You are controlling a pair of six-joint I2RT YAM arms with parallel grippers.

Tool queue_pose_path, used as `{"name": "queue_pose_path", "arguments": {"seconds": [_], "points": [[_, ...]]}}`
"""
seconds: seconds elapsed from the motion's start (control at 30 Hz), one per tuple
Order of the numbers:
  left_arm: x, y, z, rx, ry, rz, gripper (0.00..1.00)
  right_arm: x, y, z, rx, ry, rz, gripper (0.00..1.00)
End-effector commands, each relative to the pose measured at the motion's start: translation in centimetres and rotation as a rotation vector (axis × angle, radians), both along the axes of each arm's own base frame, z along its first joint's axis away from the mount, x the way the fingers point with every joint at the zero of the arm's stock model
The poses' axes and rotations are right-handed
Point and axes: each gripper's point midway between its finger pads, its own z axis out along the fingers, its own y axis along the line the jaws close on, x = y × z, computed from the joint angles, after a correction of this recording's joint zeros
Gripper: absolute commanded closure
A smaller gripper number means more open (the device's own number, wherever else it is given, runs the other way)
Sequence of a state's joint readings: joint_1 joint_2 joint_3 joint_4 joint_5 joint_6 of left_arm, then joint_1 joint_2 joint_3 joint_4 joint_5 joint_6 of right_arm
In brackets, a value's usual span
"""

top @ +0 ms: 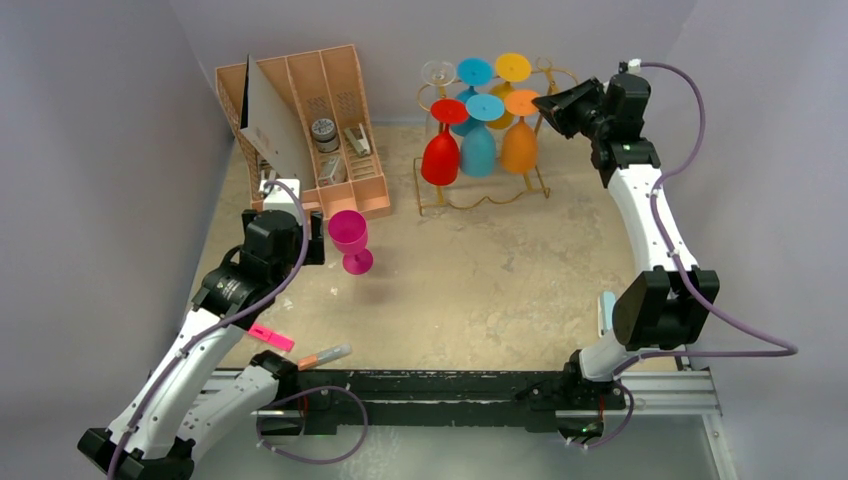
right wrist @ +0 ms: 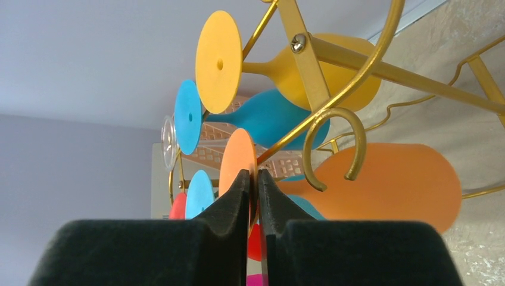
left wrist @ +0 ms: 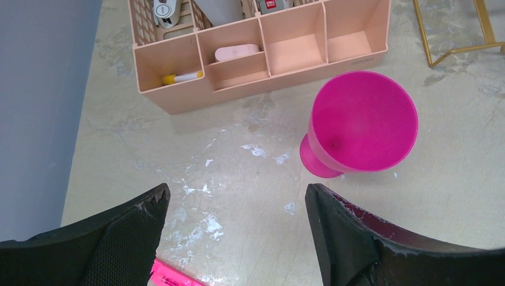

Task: Take the wine glass off the wine glass rack
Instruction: Pick up the wine glass from the wine rack.

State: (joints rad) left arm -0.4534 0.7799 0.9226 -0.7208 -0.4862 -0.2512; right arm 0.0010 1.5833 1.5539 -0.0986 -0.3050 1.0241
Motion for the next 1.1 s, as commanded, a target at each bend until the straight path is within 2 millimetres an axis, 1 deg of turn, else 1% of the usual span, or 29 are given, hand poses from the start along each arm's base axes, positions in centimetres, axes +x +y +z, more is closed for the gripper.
{"name": "queue_pose_path", "arguments": {"seconds": [0.0, 0.13, 0.23, 0.43, 0.67, 0.73, 0.8, 0.93, 1.07], "points": [[0.4, -0.1, 0.8, -0.005, -0.021, -0.003, 0.18, -0.5, 0.0, 2.4, -0.030, -0.051, -0.007, 0.94], [0.3, 0.1, 0.8, -0.002, -0.023, 0.004, 0.18, -0.7, 0.3, 2.1, -0.042, -0.024, -0.018, 0.94], [0.3, 0.1, 0.8, -0.003, -0.023, 0.005, 0.18, -0.8, 0.2, 2.0, -0.026, -0.014, -0.033, 0.99], [0.4, -0.4, 0.8, -0.015, -0.022, -0.018, 0.18, -0.8, 0.7, 2.5, 0.060, -0.028, -0.055, 1.00], [0.1, -0.3, 1.1, -0.022, -0.034, -0.020, 0.18, -1.6, -0.7, 2.8, 0.077, -0.055, -0.149, 1.00], [0.1, -0.3, 1.1, -0.023, -0.036, -0.022, 0.17, -1.8, -0.8, 2.9, 0.075, -0.061, -0.157, 1.00], [0.0, -0.4, 1.3, -0.028, -0.040, -0.030, 0.16, -1.9, -0.5, 2.9, 0.083, -0.068, -0.159, 1.00], [-0.3, -0.5, 1.5, -0.036, -0.049, -0.040, 0.07, -2.0, -0.3, 3.3, 0.095, -0.084, -0.155, 1.00], [-0.5, -0.3, 1.7, -0.045, -0.070, -0.041, 0.04, -2.3, -0.2, 3.3, 0.107, -0.080, -0.152, 1.00]]}}
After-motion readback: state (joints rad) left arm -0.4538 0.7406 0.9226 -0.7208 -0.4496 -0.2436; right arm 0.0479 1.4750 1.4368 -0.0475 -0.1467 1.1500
